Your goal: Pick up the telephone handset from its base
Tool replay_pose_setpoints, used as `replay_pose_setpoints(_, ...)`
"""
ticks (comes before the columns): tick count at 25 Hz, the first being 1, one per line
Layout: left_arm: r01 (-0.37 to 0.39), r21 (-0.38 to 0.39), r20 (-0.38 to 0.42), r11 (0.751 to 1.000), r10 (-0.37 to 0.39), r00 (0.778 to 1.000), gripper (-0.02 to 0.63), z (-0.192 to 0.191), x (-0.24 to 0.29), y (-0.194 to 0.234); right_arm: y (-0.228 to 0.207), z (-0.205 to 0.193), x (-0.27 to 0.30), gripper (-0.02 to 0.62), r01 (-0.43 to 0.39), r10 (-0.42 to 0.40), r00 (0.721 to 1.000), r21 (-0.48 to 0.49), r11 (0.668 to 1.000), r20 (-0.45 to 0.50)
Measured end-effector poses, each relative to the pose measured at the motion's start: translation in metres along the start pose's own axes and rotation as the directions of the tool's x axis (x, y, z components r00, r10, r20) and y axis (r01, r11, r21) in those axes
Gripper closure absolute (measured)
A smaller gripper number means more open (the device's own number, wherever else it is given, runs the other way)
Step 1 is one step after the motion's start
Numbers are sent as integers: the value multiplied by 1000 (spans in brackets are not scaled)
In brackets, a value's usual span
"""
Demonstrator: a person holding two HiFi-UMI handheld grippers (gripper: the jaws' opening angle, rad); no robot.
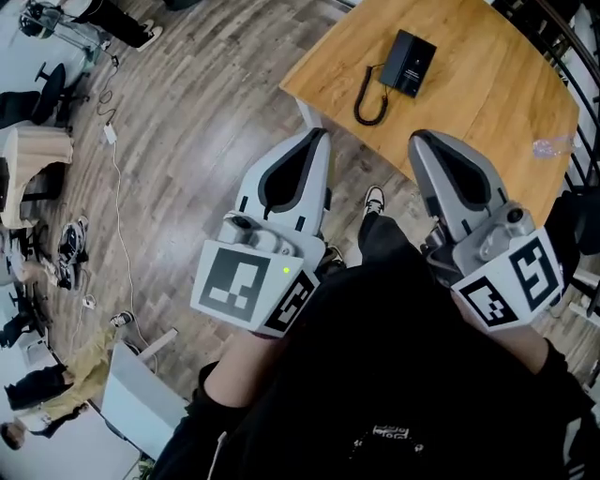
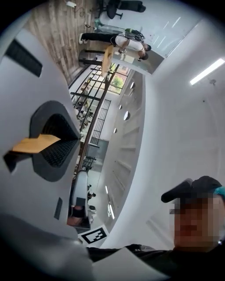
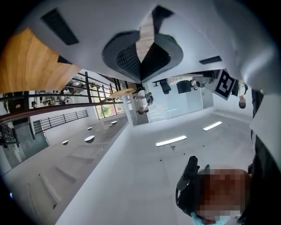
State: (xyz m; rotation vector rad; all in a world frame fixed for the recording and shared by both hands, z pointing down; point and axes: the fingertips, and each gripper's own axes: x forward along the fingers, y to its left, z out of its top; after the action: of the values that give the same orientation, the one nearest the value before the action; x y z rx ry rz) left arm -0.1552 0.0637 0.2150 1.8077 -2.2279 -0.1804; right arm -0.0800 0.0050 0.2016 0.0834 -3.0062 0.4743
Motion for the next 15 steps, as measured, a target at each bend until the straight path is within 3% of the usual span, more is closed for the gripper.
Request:
replay_pose_setpoints(5, 3, 4, -4, 1000, -3, 1000, 604, 18, 42, 16, -41, 22, 37, 580, -23, 23, 1000, 0, 1000, -20)
replay_pose_setpoints(9, 13, 86, -53, 996, -8, 999, 604, 11, 72, 10, -70, 18, 57, 580, -88, 90, 995, 47, 995, -32)
replay_pose_setpoints(15, 70, 48, -43, 996, -68, 997, 603, 16, 99, -9, -132, 33, 47, 580, -113, 115, 991, 26, 993, -75)
